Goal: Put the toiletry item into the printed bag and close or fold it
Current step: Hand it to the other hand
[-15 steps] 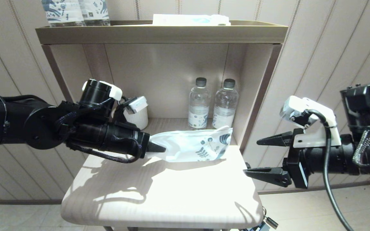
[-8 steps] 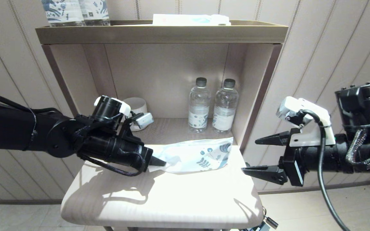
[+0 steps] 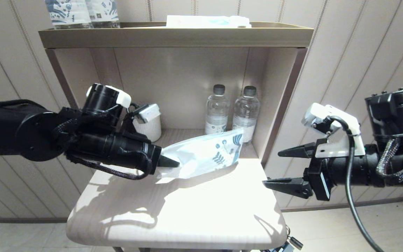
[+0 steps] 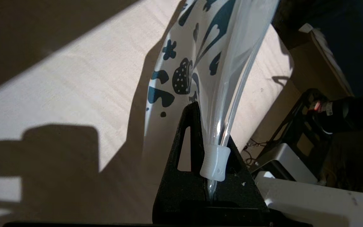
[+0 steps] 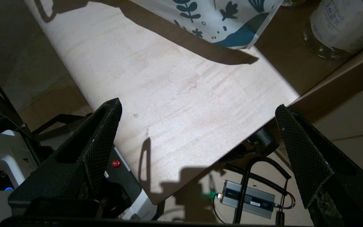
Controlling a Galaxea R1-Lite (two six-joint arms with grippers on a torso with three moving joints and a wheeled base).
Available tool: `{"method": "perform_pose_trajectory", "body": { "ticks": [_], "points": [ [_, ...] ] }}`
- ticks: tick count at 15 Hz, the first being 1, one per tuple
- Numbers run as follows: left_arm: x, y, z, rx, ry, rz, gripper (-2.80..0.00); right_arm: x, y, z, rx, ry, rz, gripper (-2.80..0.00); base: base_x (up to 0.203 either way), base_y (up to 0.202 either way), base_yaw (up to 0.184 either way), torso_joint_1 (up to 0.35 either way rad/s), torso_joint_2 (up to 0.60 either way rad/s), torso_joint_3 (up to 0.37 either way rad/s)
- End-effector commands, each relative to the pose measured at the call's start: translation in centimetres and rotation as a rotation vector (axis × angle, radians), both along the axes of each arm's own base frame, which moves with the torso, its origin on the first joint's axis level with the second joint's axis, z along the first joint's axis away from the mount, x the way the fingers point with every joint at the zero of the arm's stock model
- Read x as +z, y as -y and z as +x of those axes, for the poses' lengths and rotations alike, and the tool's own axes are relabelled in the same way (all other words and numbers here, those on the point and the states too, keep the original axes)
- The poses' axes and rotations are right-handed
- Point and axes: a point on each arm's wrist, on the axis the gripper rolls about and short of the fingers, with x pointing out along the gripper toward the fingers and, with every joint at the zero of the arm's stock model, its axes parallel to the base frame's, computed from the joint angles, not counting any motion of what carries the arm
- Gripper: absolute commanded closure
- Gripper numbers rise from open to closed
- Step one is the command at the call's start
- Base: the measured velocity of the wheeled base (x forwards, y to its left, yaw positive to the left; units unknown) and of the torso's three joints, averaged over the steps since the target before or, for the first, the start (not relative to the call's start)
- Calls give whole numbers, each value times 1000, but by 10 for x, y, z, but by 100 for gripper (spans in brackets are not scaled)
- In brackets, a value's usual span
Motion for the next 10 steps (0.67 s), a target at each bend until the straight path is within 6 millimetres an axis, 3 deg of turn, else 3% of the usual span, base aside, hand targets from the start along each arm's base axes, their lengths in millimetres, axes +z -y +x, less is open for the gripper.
{"method": "perform_pose_trajectory", "body": {
  "ticks": [1,10],
  "points": [
    [13,-4,-9,-2,16,-15,0,1,0,-1,17,0,12,-280,0,0,0,0,0,0],
    [24,-21,-49,-51,25,-15,0,7,6,0,73,-21,83,-280,0,0,0,0,0,0]
  ]
}}
